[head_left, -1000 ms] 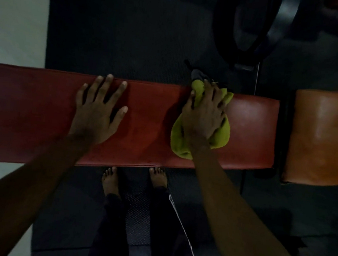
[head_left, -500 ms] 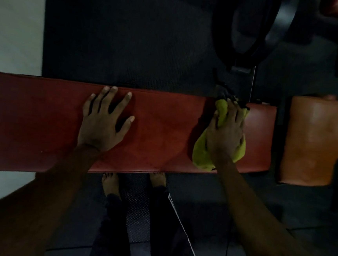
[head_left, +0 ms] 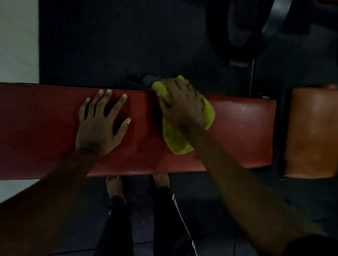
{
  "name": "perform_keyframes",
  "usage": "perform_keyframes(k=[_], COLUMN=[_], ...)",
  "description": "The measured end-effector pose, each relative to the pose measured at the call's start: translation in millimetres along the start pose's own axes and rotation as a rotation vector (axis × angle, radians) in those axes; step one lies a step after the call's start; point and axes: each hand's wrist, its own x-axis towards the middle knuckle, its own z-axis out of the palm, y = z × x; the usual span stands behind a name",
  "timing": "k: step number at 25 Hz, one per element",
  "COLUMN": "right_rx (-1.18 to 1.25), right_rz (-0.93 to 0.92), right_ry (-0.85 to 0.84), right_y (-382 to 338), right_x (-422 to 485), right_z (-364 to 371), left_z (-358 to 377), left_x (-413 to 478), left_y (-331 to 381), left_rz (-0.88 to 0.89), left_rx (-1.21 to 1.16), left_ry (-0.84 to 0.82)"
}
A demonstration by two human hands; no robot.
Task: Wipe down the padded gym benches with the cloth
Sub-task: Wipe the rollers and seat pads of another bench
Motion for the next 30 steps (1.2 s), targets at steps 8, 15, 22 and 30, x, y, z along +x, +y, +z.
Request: perform_keyframes(k=[8,15,22,30], right_rx=[-0.044,0.057,0.180,0.357], right_rz=[0.457,0.355,0.936,0.657], right_ry=[0.156,0.183,0.447,0.342], right_y=[19,29,64,-17], right_x=[1,-93,-129,-184], right_z=[-1,10,17,58], left_z=[2,3,7,2], left_x=[-1,-1,-1,-3], left_y=[0,-2,-2,4], left_rz=[0.000,0.019,0.042,0.037], left_rx=[-0.019,-0.019,0.040,0.011], left_ry=[-0.009,-0.003,-0.005,-0.038])
